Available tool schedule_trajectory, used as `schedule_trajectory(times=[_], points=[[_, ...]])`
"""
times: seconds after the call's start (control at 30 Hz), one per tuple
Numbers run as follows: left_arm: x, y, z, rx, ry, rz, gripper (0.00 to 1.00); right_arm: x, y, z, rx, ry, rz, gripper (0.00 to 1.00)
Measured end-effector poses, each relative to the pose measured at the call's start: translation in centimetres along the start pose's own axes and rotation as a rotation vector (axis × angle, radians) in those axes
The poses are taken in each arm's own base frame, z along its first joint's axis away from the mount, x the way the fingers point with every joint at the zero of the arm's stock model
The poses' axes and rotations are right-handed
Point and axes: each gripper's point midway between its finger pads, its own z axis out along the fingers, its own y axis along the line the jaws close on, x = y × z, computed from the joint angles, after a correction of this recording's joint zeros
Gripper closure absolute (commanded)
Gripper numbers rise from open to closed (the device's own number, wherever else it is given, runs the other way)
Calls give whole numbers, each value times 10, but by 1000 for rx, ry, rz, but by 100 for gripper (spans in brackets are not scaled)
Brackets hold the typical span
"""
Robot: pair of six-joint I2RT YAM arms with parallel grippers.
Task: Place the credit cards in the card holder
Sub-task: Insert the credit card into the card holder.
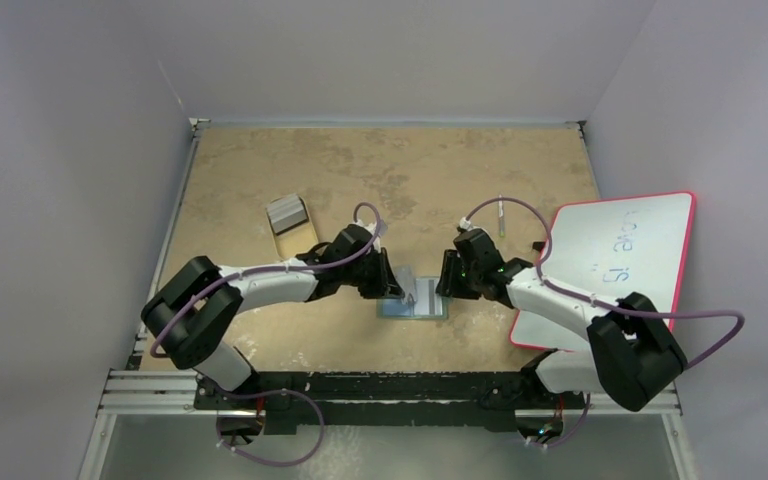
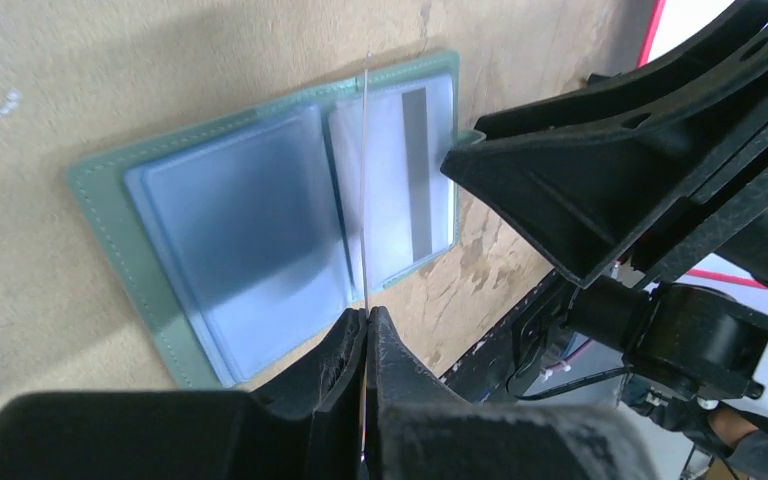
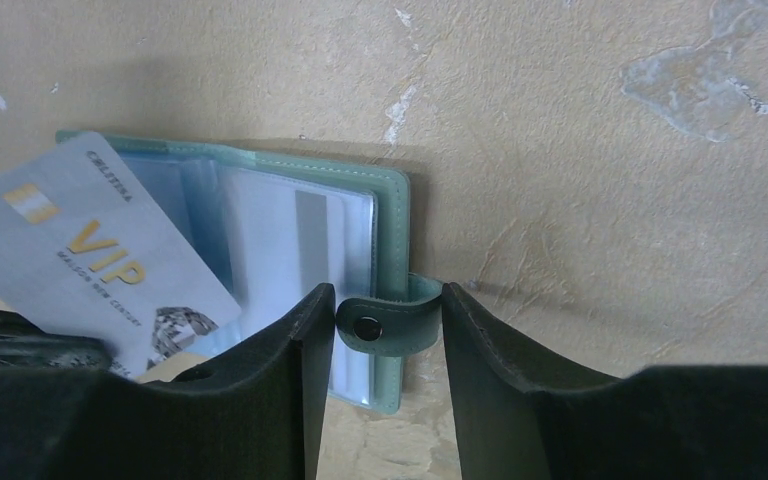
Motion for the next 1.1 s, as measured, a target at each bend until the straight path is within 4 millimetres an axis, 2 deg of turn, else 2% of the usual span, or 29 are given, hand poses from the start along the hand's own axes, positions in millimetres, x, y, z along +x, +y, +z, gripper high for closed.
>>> schedule_trajectory(times=[0.3, 0.5, 0.83, 1.1], points=[[22, 8, 9, -30, 68, 11, 100, 1, 2, 2, -22, -15, 10, 55], [28, 15, 8, -66, 86, 7, 100, 7, -1, 4, -24, -4, 15, 55], [30, 29, 11, -138, 84, -22, 100, 7, 3, 2, -44, -5, 19, 53], [30, 30, 17, -169, 108, -44, 100, 3, 6, -3, -62, -26, 26, 51]])
